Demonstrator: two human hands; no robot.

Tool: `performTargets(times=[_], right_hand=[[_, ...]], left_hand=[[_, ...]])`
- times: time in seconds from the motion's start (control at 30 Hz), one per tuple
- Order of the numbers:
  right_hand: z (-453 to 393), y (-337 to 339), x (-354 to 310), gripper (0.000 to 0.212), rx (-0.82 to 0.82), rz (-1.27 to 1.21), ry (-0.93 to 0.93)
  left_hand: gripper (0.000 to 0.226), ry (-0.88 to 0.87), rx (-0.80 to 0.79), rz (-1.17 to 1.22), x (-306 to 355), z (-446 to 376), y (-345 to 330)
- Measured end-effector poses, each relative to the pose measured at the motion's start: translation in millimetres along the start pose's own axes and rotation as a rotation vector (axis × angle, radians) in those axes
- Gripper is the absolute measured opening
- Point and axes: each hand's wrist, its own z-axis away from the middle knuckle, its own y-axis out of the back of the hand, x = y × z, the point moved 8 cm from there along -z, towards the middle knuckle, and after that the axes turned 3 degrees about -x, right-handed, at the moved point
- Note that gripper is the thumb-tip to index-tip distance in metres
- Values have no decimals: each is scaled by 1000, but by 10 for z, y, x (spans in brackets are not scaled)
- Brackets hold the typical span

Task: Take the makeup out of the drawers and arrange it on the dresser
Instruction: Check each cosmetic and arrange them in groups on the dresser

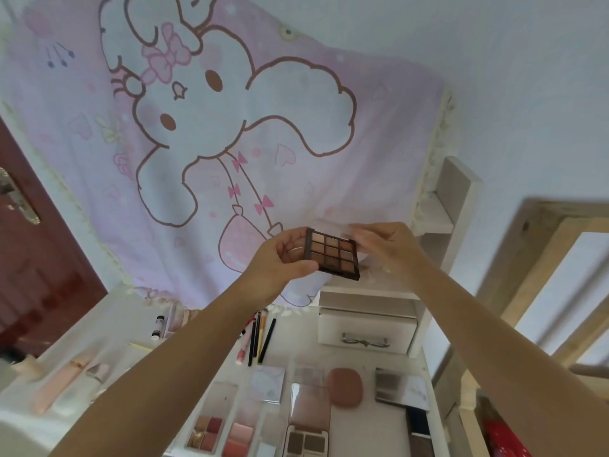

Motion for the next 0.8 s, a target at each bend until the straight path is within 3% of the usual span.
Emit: performTargets(times=[0.1, 0.2, 0.43, 0.6, 0.8], right_hand=[[3, 1, 116, 25, -19, -29, -68], [46, 71, 321, 40, 4, -19, -145], [477, -50, 1204, 32, -15, 142, -346], [922, -284, 1999, 27, -188, 331, -459], [1264, -445, 2617, 24, -362, 508, -520]], left_hand=[[49, 34, 2, 48, -129, 63, 25], [46, 120, 23, 47, -352, 177, 54], [47, 352, -127, -357, -1235, 627, -335], [45, 569, -255, -466, -1987, 1124, -774], [20, 705, -311, -702, -2472, 1478, -1178]])
